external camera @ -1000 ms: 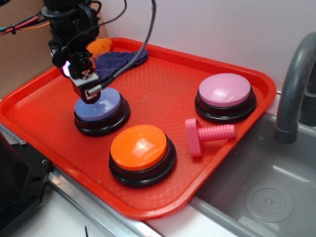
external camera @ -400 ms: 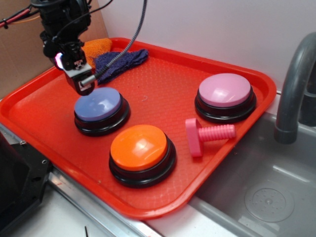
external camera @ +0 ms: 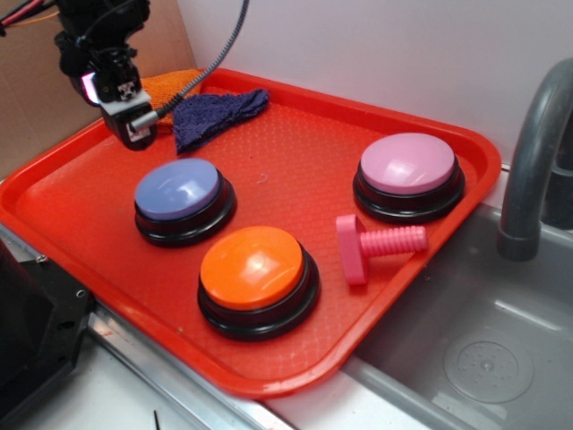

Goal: Push the purple button.

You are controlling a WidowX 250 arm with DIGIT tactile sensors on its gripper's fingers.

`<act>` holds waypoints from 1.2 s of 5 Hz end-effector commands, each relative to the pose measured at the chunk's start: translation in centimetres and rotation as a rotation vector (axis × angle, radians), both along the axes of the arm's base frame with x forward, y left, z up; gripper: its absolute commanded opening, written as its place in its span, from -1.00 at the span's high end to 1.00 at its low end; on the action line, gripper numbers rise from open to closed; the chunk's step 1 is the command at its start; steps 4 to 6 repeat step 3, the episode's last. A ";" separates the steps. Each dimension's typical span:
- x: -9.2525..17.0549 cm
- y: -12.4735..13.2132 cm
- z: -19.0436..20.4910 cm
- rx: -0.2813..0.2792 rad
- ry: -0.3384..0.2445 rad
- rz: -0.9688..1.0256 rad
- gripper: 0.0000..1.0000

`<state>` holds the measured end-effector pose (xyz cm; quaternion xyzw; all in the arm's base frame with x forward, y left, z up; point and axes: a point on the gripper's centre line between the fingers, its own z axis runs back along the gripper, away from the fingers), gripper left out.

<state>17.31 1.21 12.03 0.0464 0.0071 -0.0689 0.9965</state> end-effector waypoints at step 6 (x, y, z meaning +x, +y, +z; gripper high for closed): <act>0.3 0.1 3.0 0.010 -0.091 0.008 -1.00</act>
